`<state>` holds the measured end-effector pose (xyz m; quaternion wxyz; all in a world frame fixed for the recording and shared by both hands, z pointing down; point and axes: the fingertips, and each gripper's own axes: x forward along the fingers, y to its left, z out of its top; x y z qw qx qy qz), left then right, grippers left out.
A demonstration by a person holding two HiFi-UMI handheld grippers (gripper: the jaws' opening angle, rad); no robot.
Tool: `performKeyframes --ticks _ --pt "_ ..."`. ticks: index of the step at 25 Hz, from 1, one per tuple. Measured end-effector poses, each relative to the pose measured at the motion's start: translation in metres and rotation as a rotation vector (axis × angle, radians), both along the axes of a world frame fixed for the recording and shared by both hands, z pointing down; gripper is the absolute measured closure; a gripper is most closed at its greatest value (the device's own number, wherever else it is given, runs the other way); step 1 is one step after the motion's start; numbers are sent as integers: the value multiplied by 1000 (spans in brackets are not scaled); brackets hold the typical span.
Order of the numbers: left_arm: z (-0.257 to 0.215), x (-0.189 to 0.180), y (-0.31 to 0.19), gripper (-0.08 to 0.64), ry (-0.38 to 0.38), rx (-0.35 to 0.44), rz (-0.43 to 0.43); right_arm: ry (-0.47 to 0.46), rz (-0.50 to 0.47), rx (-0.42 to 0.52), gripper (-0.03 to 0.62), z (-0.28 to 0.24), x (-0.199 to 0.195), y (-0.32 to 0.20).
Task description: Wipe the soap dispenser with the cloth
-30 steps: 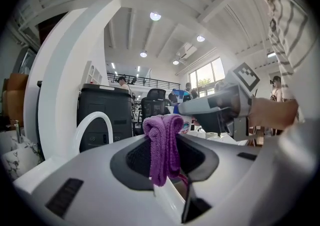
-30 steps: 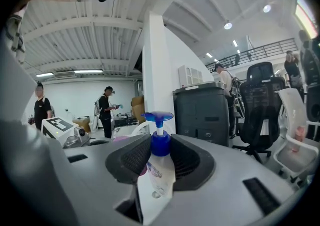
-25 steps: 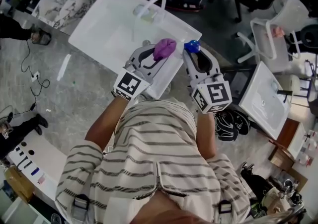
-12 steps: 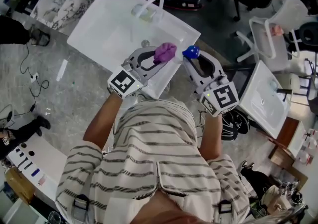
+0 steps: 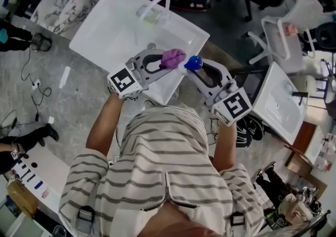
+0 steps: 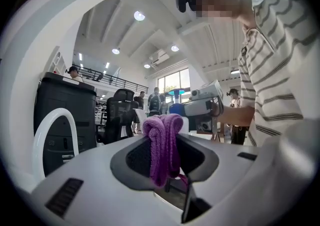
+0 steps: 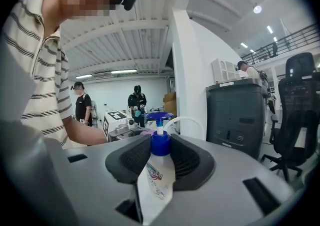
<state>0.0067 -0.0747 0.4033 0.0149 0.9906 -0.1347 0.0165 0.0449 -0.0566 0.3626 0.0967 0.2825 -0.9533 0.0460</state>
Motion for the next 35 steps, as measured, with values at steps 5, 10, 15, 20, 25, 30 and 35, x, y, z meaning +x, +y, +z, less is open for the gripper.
performKeyframes --ticks 5,10,15,20,25,30,35 --pt "0 2 8 442 -11 -3 87 -22 -81 -3 459 -2 -5 12" --pt "7 6 18 443 -43 -9 153 -49 -147 -10 457 -4 -16 27" --pt "8 7 24 443 -39 -27 230 -57 -218 -16 457 -6 -20 40" --pt "15 13 32 445 -44 -47 300 -135 -270 -39 457 -15 -21 51" --pt "19 13 35 444 -2 -89 327 -180 -287 -45 457 -23 -21 53" --pt "27 5 37 443 -27 -104 328 -207 -283 -70 457 -21 -21 49" --pt "29 -8 35 443 -29 -115 288 -216 -264 -75 457 -21 -23 42"
